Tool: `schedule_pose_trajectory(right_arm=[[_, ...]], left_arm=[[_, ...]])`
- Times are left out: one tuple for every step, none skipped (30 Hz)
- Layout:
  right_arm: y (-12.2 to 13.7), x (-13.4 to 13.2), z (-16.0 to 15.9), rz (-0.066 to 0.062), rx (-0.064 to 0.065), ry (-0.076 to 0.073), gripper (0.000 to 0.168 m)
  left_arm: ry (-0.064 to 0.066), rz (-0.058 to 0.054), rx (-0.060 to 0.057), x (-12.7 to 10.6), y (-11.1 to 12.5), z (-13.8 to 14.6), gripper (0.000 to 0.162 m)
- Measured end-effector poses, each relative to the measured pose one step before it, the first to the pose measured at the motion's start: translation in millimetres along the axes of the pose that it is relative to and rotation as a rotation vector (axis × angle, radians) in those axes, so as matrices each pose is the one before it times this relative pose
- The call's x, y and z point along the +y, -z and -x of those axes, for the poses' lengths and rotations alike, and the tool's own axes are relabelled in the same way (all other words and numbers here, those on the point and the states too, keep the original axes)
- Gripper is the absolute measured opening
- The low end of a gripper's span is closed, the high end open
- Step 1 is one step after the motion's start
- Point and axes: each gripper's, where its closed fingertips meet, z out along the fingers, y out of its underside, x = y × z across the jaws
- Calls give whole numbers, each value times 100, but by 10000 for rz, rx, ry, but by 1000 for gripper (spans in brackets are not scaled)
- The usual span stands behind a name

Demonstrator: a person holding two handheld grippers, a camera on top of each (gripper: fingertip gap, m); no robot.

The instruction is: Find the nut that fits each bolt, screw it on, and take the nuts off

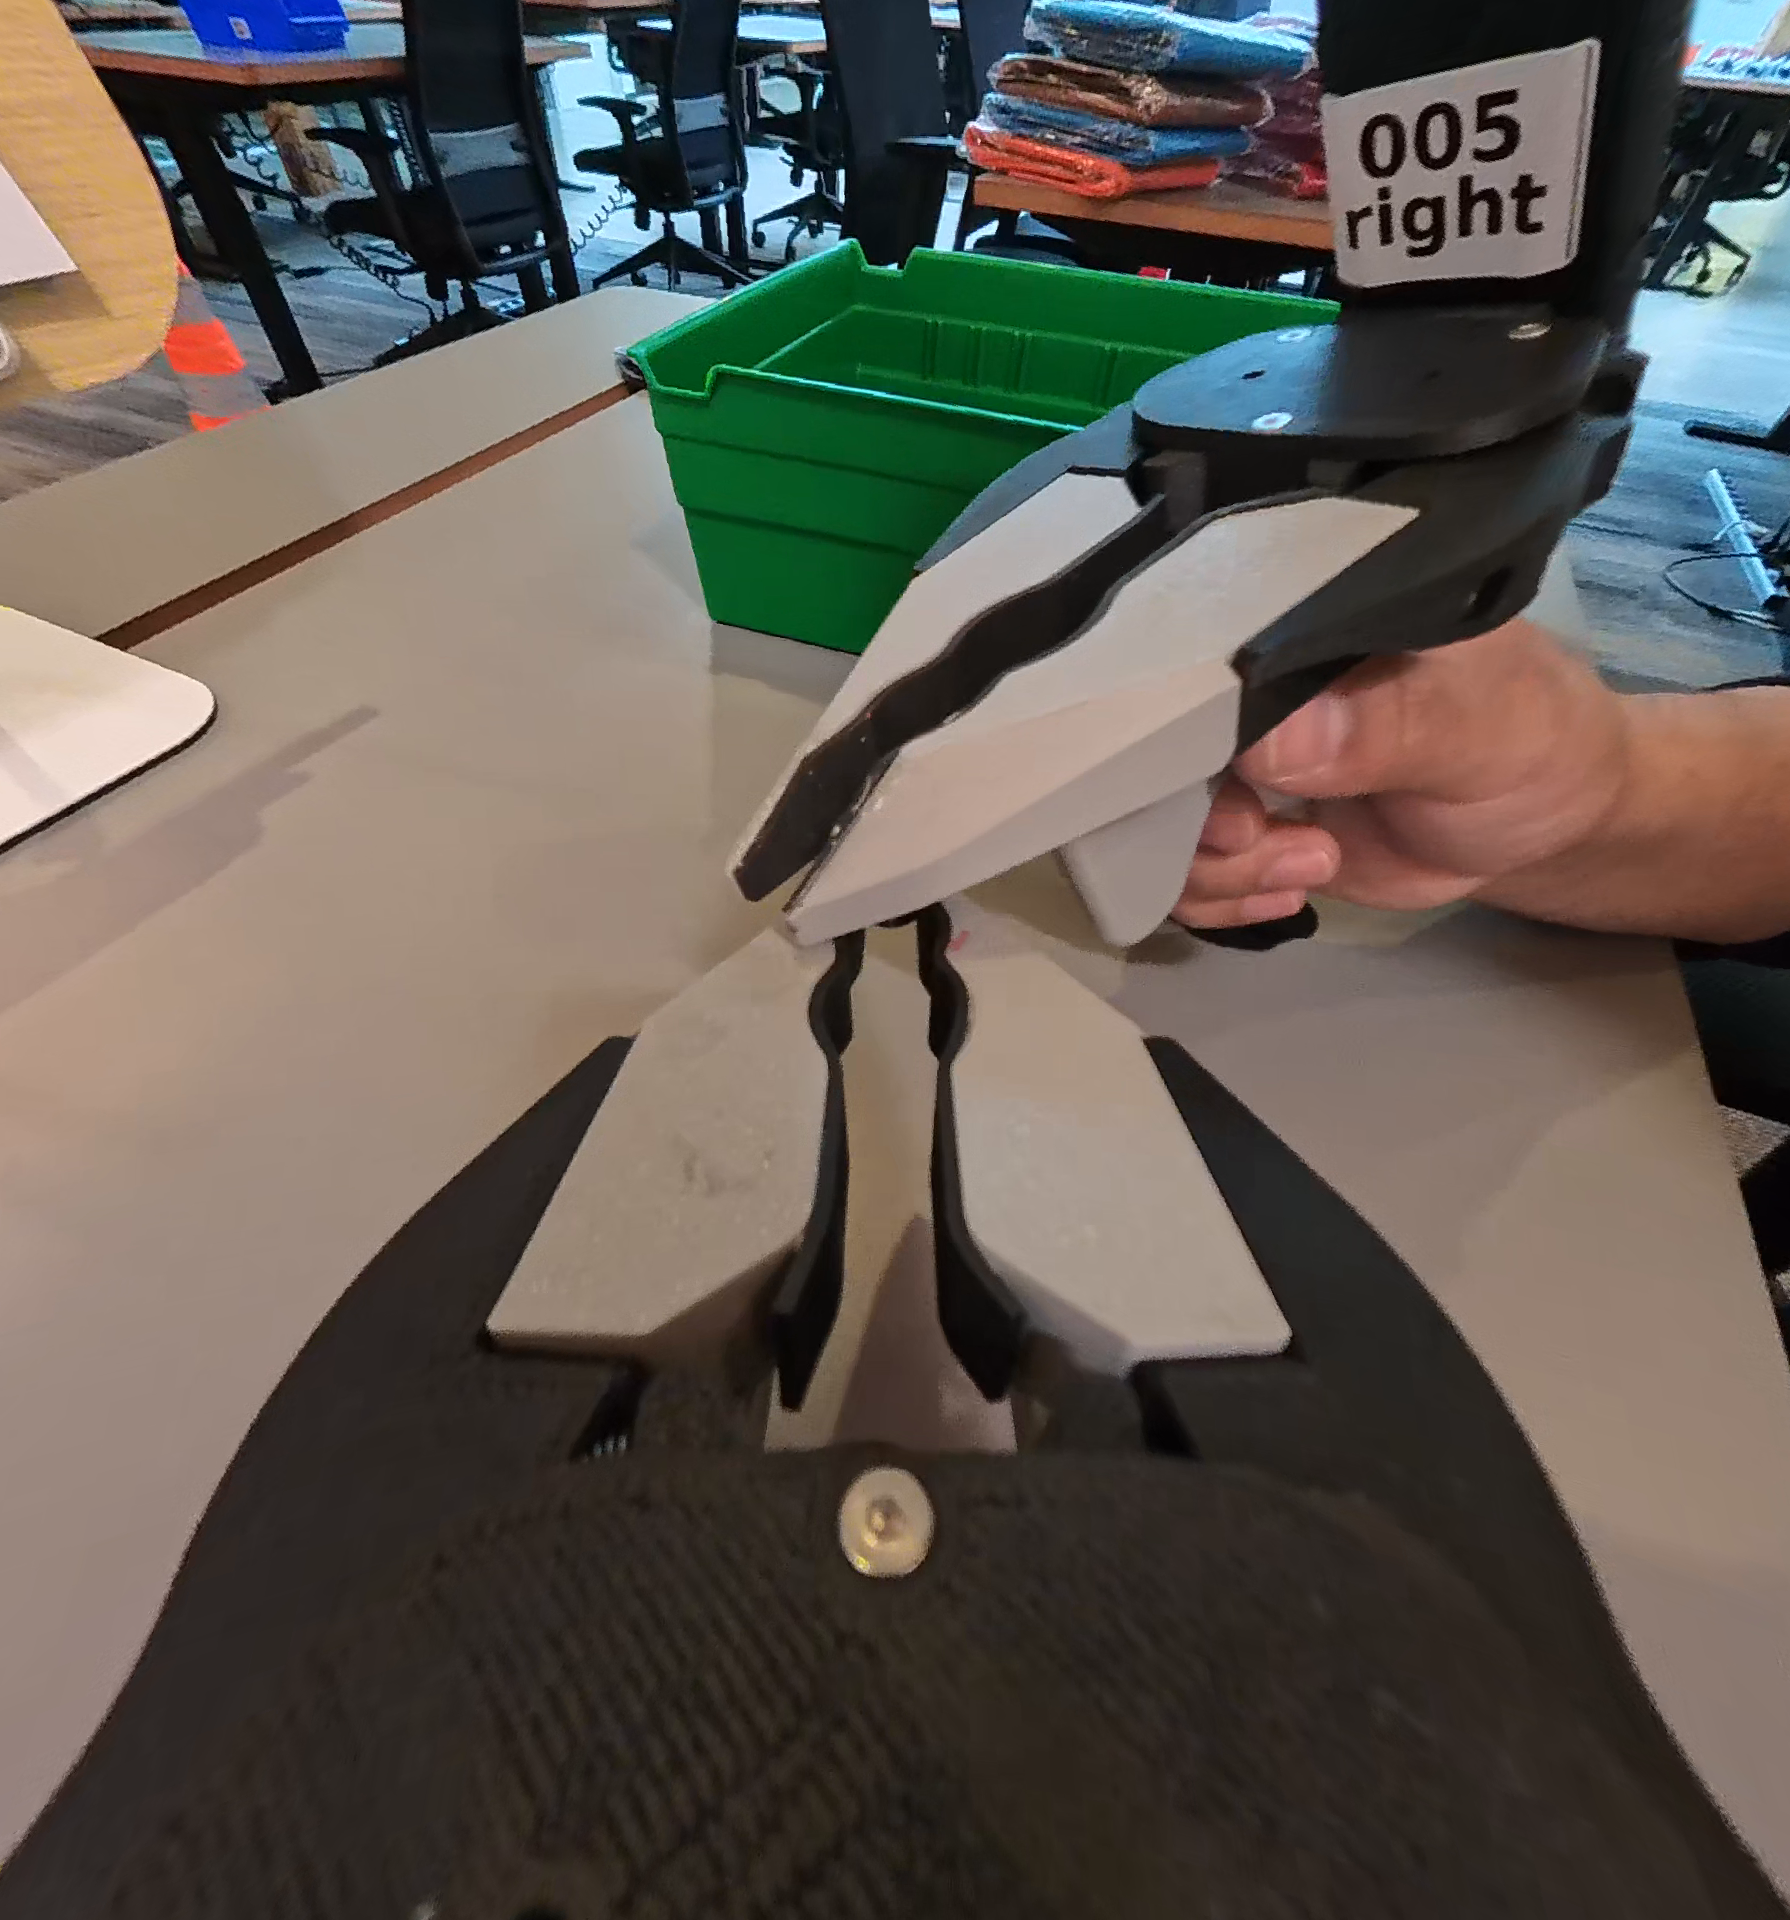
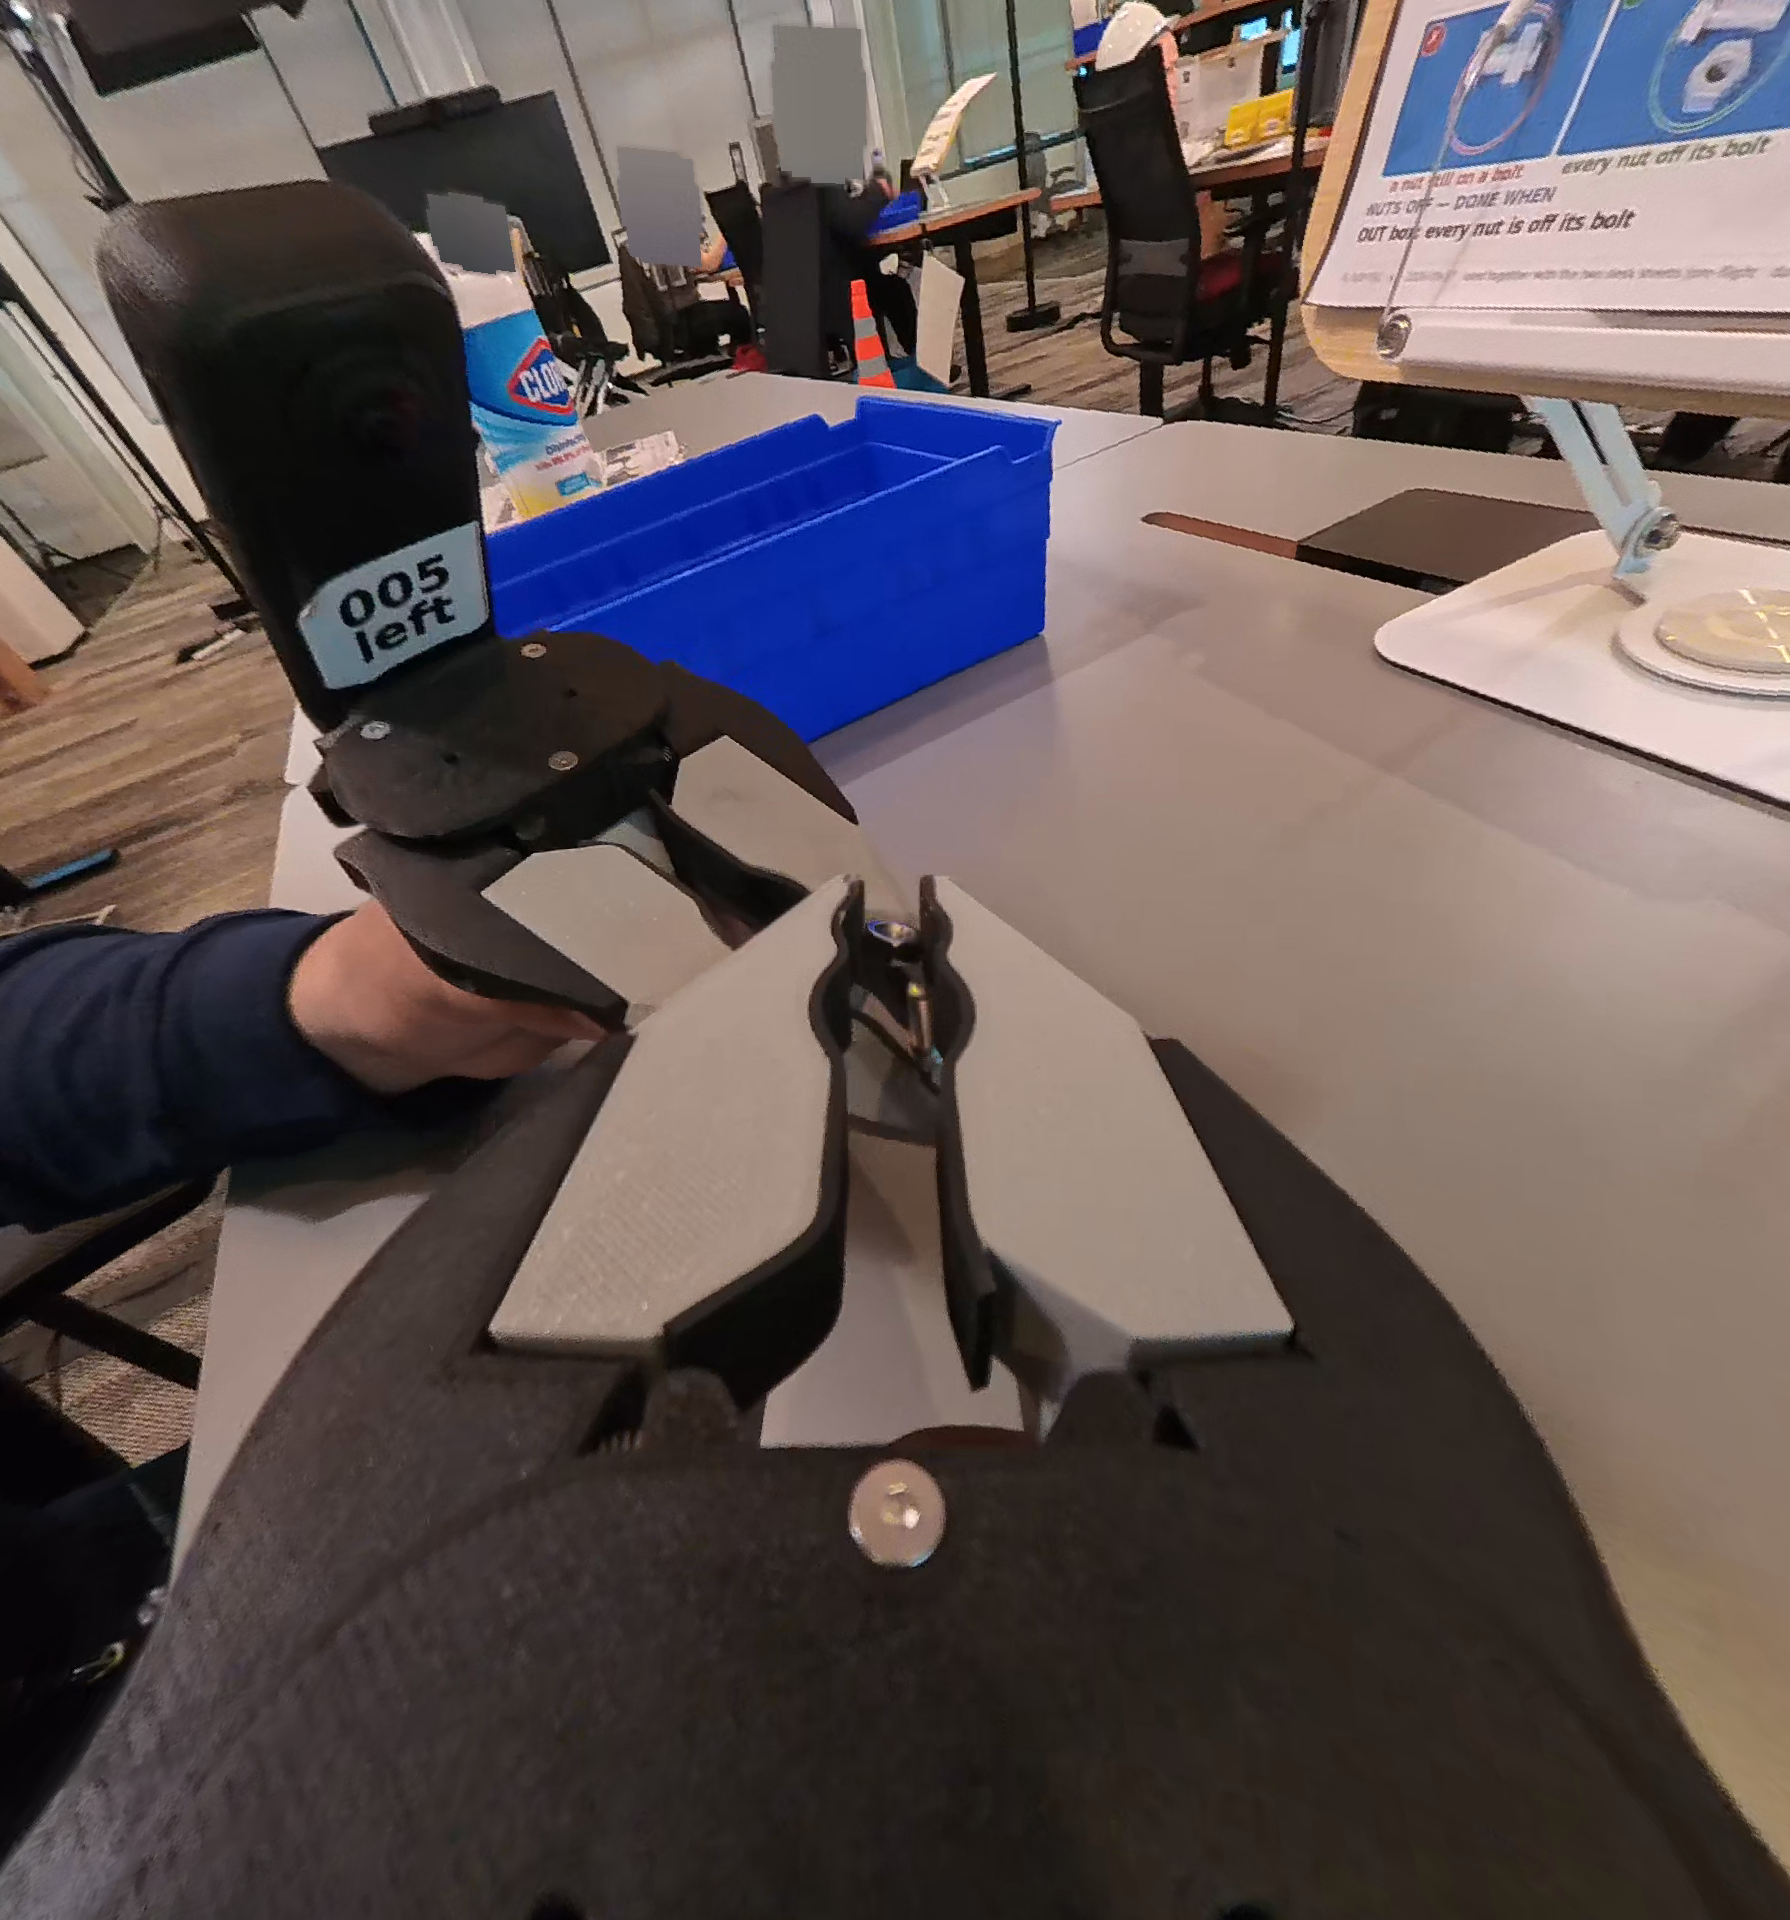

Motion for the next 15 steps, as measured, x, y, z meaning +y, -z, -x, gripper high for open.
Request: schedule_pose_trajectory(right_arm=[[44,-31,-82,-7,73,43,7],[113,-174,-61,-82,45,4,7],[168,-284,-105,-129,58,-6,7],[237,-354,-140,-164,67,2,7],[273,-399,-159,-185,60,-13,7],[270,-374,-158,-169,40,-41,7],[245,-315,-190,-133,40,-63,7],[208,-259,-201,-112,39,-66,7],[160,-190,-147,-89,18,-66,7],[97,-109,-80,-50,-10,-60,7],[32,-9,-30,-2,-21,-39,7],[-36,89,14,51,-26,-7,8],[-86,166,76,91,-33,27,8],[-123,234,106,138,-35,56,8],[-126,234,101,142,-1,113,8]], left_arm=[[11,-12,-8,-21,16,32,7],[36,9,-1,20,42,64,7],[32,-7,-47,3,50,140,7],[33,-8,-49,12,56,163,7],[53,6,-36,44,41,143,7],[64,5,-25,49,29,140,7],[54,-8,-17,27,9,118,7],[36,-7,12,21,10,49,7],[22,10,9,47,-11,25,7],[-1,16,-25,44,-16,49,7],[-20,18,-35,42,-3,55,7],[-27,23,-26,46,-10,38,7],[-30,32,-51,58,-3,74,7],[-37,38,-49,60,14,86,7],[-27,31,-14,50,9,40,7]])
